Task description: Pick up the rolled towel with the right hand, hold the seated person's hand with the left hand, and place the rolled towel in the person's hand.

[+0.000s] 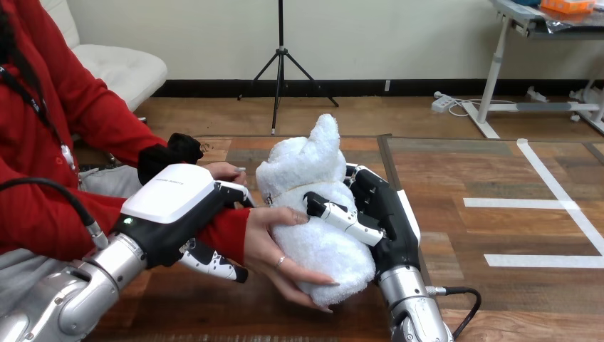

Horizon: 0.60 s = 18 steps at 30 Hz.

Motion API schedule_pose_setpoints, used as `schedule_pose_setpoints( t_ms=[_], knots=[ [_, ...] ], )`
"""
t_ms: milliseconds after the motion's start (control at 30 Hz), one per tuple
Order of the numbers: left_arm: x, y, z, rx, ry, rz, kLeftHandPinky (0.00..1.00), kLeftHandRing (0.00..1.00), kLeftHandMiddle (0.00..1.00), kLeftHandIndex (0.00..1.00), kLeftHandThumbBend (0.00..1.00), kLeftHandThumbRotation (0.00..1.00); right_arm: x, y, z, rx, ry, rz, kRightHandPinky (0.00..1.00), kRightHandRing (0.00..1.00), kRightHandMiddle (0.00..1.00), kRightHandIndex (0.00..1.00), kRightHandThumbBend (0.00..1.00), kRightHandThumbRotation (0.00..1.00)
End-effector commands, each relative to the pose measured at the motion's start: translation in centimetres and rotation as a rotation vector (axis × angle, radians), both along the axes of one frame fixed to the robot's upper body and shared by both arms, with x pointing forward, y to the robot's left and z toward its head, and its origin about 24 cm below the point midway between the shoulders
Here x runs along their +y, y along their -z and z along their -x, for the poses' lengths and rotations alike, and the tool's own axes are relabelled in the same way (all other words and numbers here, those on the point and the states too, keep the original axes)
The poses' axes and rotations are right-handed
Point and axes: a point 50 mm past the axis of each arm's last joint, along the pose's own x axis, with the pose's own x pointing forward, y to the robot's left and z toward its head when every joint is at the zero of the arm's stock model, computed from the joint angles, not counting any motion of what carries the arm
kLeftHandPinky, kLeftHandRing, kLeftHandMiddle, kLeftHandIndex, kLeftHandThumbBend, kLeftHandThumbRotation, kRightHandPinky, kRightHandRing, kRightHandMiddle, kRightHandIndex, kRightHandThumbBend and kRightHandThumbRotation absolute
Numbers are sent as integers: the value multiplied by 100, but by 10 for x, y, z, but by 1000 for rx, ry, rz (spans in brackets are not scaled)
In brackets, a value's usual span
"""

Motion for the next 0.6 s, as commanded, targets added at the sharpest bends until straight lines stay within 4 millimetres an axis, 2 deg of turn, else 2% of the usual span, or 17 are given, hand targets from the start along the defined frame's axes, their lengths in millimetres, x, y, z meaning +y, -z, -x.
schedule_pose_setpoints(
  t_ms=[0, 267, 567],
  knots=[
    [5, -16, -7, -87, -31, 29, 61, 65, 70, 75, 97, 27, 58, -29, -5, -83, -94, -189, 62, 76, 80, 79, 98, 36],
    [7, -14, -7, -81, -38, 33, 69, 75, 80, 85, 100, 32, 53, -28, -7, -76, -112, -205, 75, 89, 88, 90, 100, 51],
    [10, -11, -5, -102, -53, 8, 83, 85, 87, 92, 100, 41, 45, -26, -8, -76, -115, -194, 82, 93, 92, 96, 100, 60]
  ],
)
